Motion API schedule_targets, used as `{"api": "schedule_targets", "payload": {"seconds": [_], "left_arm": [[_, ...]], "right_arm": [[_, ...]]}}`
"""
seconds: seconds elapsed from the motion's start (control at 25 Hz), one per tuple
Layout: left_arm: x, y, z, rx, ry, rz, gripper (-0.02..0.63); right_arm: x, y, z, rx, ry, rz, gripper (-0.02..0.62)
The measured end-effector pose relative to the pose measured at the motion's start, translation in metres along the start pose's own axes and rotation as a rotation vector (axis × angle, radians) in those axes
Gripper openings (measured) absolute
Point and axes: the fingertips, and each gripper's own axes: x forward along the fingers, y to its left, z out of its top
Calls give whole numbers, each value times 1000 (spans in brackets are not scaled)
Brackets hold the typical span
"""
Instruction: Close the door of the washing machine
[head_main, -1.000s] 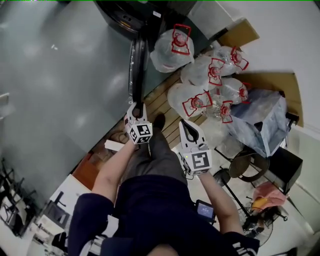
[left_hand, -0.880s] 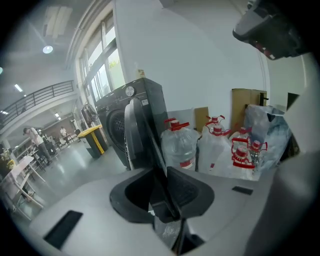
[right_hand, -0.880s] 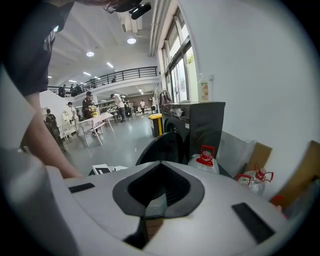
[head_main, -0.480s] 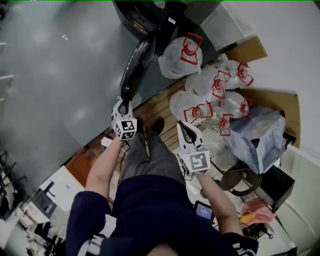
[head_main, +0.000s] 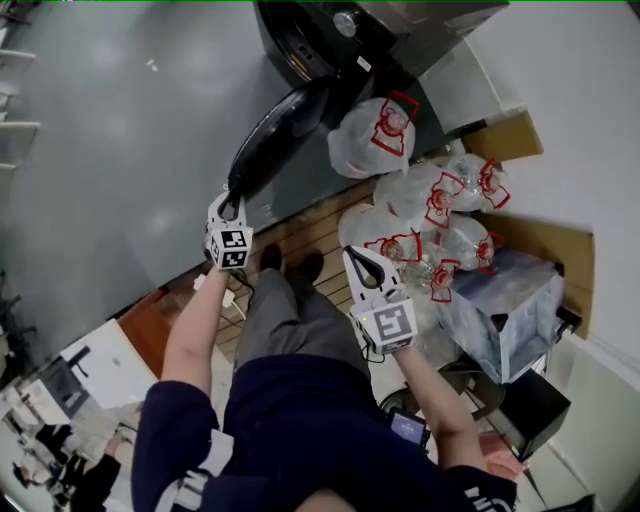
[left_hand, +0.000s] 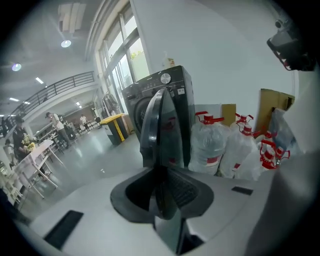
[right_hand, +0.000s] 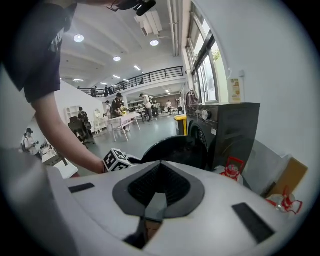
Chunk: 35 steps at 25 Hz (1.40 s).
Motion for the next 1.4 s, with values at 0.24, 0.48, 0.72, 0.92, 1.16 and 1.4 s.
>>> {"api": "schedule_targets", "payload": {"seconds": [0.24,0.48,0.72,0.92,1.16,1.4], "left_arm": [[16,33,4,-20,42,14,92],[28,67,7,-4,46,4,95],[46,99,15,23,43,-6,100],[64,125,21,64,46,-46,100],[90,160,32,96,28,-101,103],[129,201,54,165,8,-201,104]], "right_arm": [[10,-2,12,-25,-11,51,20],[19,5,18,-38,-27,76,21],[39,10,18,-30,-6,94,20],[67,13,28,-14,9,87,20],[119,20,55,4,29,68,20],[179,30,91,36,66,30,20]]}}
